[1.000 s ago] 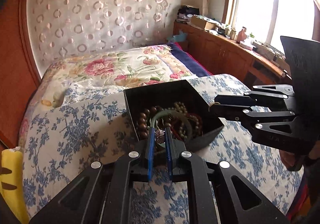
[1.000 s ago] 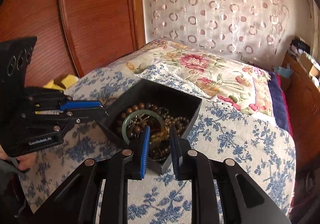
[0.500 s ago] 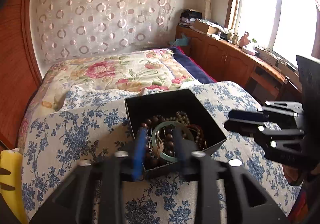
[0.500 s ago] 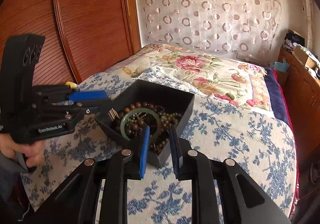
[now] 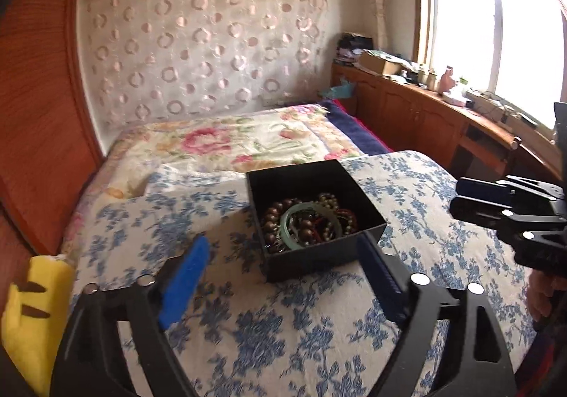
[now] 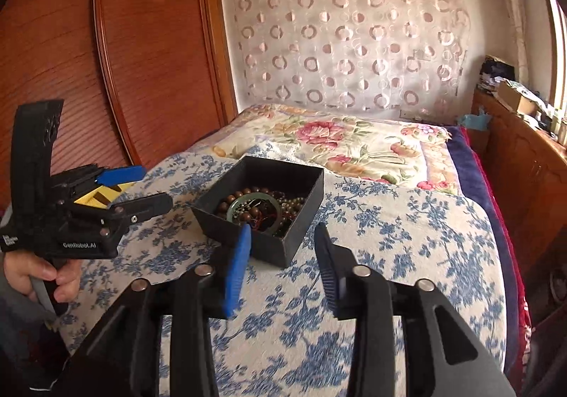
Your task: Organize jewelry
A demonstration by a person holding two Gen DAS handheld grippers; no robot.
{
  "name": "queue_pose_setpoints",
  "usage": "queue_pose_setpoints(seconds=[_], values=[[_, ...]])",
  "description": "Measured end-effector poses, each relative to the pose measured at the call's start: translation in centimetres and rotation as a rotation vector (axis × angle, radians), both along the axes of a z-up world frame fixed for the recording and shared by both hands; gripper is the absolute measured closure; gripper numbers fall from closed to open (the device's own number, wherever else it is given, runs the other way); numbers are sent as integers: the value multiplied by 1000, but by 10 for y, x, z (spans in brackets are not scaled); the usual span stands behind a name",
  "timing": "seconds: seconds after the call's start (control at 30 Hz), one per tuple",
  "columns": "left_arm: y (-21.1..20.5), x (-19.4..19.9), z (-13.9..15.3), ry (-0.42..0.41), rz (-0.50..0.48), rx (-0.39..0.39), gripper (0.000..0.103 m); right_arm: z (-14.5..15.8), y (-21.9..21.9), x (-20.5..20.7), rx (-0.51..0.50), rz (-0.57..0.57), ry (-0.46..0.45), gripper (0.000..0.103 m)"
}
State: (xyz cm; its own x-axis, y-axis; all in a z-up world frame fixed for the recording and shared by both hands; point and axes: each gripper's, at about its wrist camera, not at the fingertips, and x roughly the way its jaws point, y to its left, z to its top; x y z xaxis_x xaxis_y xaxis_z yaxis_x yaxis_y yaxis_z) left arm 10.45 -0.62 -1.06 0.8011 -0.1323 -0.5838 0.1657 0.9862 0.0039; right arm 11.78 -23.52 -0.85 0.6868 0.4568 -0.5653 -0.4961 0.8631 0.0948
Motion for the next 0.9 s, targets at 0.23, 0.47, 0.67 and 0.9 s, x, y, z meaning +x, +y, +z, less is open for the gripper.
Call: queue_pose_setpoints(seconds=[0.23,0.47,0.67,0.9], values=[[3,-34,6,-11,55,-4,7,8,-9,-37,36,-65,-26,38],[5,-63,11,-19,87,-11,7,12,-24,-65,25,-213,-74,3],[5,-76,13,-22,109,-1,7,11,-31,-70,16,-281,-79,2],[8,-81,14,-32,132,9,7,10,-29,-75,19,-287,-105,2]])
